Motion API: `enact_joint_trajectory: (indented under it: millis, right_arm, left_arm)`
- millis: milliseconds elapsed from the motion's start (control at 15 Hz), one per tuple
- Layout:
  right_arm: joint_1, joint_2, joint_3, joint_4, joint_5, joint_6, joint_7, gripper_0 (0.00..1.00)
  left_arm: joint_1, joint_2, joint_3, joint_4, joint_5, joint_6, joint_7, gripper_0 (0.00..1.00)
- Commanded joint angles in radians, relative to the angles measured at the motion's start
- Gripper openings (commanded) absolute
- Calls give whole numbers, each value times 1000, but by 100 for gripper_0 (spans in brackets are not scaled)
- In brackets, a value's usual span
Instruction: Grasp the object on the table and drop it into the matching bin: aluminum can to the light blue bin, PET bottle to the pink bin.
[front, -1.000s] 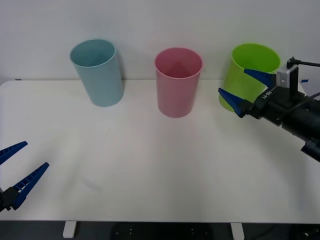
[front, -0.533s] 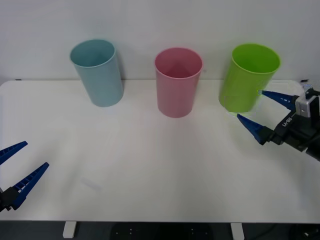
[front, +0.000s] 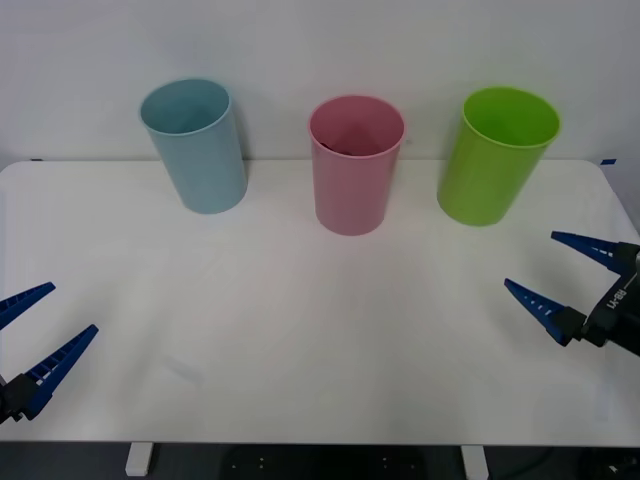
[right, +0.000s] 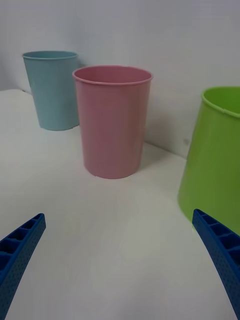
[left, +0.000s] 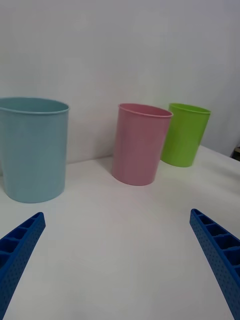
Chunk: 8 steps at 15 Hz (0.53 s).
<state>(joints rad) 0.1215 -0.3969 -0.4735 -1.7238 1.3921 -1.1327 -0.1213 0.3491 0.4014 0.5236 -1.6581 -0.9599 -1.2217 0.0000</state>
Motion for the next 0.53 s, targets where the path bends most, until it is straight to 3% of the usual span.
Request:
enact_joint_trajectory:
  millis: [67,533]
  right_arm:
    - [44,0,-10,-8,-25,-1,9,100]
    - [110,0,4,-8,-96,-1,25,100]
  left_arm:
    - [0,0,0,0,0,0,0,100]
    - [0,0,0,0,0,0,0,100]
